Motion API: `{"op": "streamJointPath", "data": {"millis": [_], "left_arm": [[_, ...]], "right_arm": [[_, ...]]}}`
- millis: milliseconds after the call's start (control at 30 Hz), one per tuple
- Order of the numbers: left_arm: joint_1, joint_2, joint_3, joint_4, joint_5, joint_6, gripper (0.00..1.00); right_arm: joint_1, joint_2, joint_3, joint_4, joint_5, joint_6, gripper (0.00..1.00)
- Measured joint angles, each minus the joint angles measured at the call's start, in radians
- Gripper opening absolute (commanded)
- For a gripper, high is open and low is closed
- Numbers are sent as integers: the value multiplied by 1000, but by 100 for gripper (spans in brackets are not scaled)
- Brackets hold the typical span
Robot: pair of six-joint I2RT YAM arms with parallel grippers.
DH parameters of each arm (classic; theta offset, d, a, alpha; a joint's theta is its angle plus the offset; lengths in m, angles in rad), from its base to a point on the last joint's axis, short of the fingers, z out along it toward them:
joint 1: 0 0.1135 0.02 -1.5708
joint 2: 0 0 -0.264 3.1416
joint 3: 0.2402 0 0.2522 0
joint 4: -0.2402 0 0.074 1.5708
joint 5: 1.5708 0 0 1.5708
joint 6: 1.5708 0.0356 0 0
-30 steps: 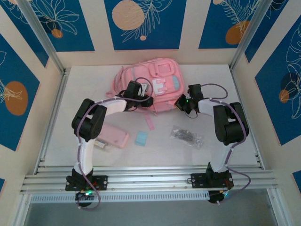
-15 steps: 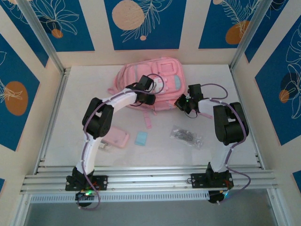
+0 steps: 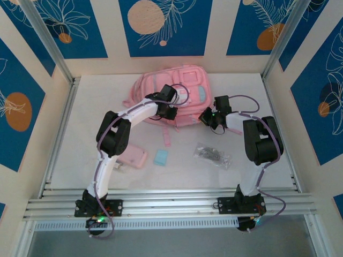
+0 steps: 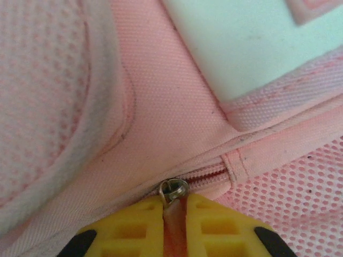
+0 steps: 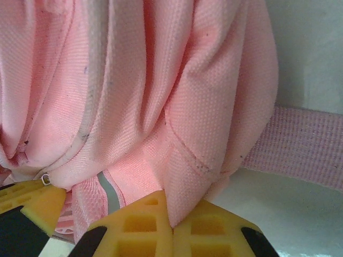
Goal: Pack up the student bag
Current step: Unzip the student bag at the top-center of the table.
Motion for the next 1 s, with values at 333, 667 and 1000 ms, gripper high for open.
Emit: {"op": "streamJointPath", "data": {"millis": [333, 667, 1000], "left_arm": [[26, -26, -2, -22, 108, -45, 0], [147, -62, -61, -9, 444, -158, 0], [179, -86, -65, -77, 475, -110, 4]], "right_arm": [[-4, 0, 1, -16, 3, -19, 0], [1, -16, 8, -60, 16, -77, 0], [-1, -18, 40, -129, 48, -121, 0]]}}
